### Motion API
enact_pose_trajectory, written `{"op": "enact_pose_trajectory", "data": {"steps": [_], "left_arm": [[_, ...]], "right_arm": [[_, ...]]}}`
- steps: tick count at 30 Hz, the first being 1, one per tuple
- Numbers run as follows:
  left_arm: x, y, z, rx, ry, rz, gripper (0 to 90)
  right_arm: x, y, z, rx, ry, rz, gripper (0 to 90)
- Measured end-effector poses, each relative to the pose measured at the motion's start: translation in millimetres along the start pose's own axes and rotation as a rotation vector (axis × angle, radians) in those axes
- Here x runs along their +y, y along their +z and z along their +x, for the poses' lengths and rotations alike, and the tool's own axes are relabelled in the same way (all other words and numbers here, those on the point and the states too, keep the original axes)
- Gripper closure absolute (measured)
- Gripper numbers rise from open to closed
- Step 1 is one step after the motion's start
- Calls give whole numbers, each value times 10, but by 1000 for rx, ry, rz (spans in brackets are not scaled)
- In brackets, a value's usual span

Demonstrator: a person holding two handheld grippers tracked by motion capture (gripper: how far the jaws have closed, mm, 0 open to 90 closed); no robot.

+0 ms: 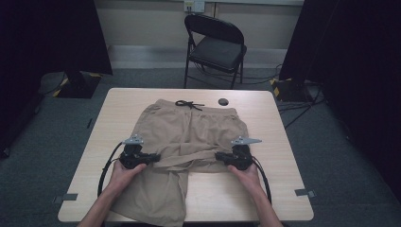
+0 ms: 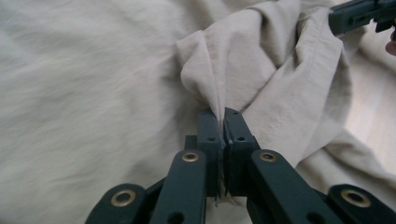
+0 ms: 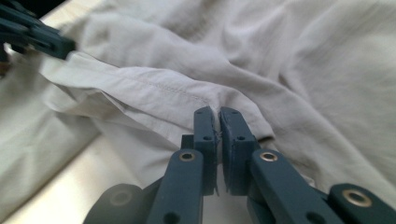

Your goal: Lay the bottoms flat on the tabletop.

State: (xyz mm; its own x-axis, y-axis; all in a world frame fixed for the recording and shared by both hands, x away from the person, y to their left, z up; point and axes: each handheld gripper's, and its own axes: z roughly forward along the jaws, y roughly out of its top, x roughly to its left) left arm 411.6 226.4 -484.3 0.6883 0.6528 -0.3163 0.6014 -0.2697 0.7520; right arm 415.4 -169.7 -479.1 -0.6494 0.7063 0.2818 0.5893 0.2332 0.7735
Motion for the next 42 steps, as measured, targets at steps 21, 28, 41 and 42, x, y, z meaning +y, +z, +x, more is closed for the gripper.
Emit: {"op": "enact_pose_trajectory", "data": {"steps": [21, 28, 41, 42], "left_arm": [[155, 52, -755, -201, 96, -34, 868], [191, 39, -1017, -252, 132, -36, 863], [285, -66, -1413, -378, 192, -44, 819], [288, -71, -1417, -381, 198, -40, 797]], "right_arm": [[-268, -1285, 189, 4, -26, -135, 857], [-335, -1643, 315, -10, -43, -170, 856], [-456, -2178, 445, -76, -71, -231, 838], [-474, -2198, 448, -87, -72, -237, 804]]}}
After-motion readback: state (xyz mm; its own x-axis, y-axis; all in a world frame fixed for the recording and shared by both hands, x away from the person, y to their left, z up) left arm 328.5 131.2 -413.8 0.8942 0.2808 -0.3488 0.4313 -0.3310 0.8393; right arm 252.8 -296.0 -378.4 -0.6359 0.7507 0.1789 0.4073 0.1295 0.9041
